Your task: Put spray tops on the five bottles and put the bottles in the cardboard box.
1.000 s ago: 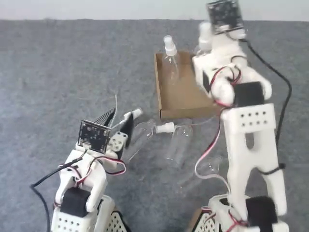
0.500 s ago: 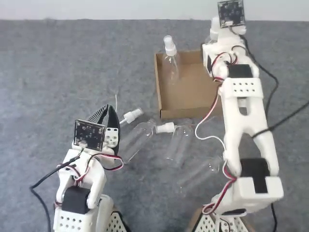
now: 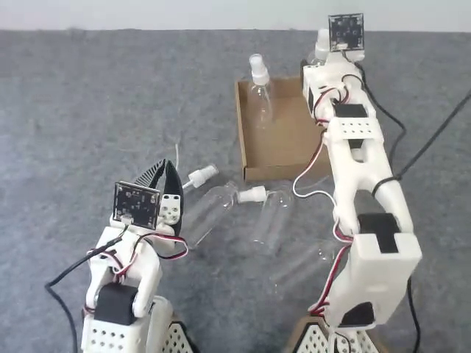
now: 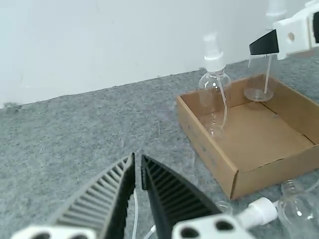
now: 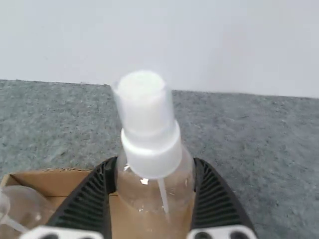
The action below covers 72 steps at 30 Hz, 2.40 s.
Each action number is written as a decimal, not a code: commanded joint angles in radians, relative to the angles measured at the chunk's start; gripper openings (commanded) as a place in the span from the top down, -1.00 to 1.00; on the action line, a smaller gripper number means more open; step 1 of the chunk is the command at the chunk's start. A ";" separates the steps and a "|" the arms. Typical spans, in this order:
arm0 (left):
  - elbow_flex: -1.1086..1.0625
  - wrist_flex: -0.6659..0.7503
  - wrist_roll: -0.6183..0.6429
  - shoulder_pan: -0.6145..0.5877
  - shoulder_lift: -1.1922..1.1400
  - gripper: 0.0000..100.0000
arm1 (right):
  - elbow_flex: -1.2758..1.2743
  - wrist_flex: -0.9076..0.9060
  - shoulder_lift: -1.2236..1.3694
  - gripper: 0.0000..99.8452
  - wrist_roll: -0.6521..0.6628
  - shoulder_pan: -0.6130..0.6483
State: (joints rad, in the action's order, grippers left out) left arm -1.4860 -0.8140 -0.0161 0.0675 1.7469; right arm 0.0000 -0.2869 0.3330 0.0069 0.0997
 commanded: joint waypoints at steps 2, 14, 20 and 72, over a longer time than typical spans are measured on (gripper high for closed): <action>0.007 0.028 -0.006 -0.002 0.008 0.98 | 0.043 0.068 0.010 0.99 -0.028 -0.004; 0.007 0.028 -0.006 -0.002 0.009 0.98 | 0.044 0.110 0.097 0.98 -0.029 -0.004; 0.007 0.028 -0.006 -0.002 0.009 0.98 | 0.044 0.110 0.101 0.98 -0.029 -0.002; 0.007 0.026 -0.006 -0.002 0.008 0.98 | 0.044 0.101 0.090 0.60 -0.026 0.021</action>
State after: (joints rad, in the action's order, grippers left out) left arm -1.4860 -0.8140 -0.0161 0.0675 1.7469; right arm 0.0000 -0.2041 0.4603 -0.0100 0.1089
